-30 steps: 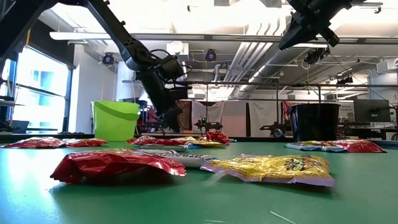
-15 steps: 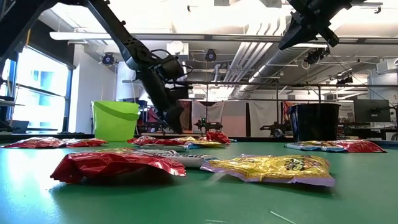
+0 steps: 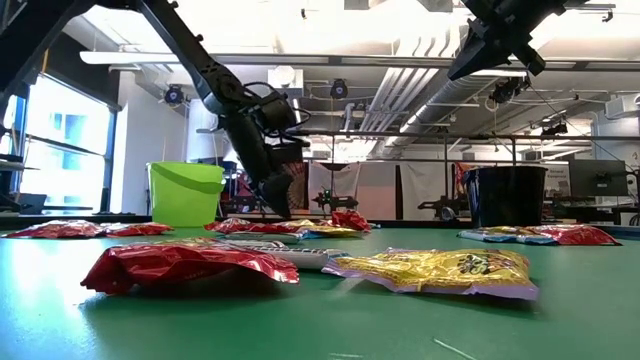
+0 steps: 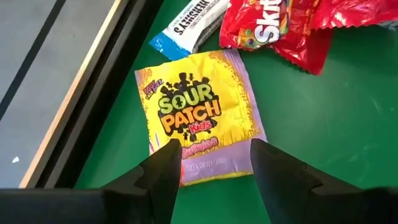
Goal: Sort candy by brand, put in halloween buckets
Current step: Put the yellow candy into the black bucket
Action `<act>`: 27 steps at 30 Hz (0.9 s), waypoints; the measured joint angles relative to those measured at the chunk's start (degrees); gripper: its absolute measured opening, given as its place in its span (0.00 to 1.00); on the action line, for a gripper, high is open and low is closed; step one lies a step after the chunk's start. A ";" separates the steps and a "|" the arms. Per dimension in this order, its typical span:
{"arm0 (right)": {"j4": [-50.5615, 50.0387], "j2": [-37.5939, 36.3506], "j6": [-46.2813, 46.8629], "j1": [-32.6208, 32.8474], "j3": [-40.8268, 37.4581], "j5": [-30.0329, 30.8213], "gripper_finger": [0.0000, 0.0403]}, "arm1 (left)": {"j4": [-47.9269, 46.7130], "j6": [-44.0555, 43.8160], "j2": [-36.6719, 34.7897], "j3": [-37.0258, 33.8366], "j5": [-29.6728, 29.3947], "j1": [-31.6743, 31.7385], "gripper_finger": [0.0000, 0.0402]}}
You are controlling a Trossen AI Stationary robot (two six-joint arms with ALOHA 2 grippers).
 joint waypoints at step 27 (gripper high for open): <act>0.33 0.00 -2.44 0.00 0.00 0.13 0.00 | -6.82 0.84 -1.43 -0.22 -5.97 -2.69 0.02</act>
